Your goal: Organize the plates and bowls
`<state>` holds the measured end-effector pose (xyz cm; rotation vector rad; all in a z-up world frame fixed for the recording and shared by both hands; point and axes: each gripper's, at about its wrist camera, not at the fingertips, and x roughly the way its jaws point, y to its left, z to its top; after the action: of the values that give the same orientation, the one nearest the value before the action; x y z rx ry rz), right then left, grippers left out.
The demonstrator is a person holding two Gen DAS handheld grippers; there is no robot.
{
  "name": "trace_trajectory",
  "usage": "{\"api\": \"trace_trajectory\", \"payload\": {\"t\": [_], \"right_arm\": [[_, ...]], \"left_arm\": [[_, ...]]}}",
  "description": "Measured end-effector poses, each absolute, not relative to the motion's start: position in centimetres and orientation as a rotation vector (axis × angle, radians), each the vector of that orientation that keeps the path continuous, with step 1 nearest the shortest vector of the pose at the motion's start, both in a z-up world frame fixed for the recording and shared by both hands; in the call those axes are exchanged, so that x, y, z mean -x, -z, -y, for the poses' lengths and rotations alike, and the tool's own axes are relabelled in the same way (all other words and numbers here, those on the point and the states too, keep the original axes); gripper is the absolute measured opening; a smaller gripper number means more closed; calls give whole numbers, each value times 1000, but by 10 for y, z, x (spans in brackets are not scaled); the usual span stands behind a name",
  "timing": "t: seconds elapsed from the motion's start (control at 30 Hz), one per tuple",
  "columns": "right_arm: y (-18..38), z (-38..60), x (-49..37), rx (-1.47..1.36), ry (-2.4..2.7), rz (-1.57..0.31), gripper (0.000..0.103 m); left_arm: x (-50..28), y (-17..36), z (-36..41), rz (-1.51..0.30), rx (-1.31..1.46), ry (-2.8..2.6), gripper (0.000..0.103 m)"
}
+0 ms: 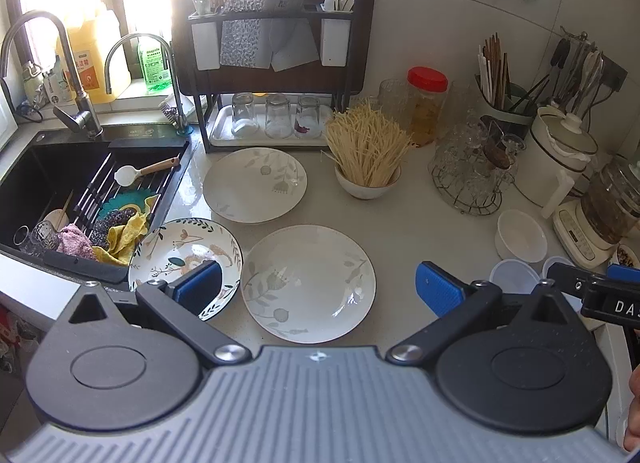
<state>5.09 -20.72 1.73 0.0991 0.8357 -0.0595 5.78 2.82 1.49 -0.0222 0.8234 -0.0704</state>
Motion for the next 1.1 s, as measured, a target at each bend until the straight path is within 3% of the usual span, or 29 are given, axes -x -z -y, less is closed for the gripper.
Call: {"api": "trace_trajectory", "payload": {"t": [1.1], "right_arm": [[-15,223,-44,-140,56,-740,103]], "left_arm": [[-49,-22,0,-727,-82,52,103]]}}
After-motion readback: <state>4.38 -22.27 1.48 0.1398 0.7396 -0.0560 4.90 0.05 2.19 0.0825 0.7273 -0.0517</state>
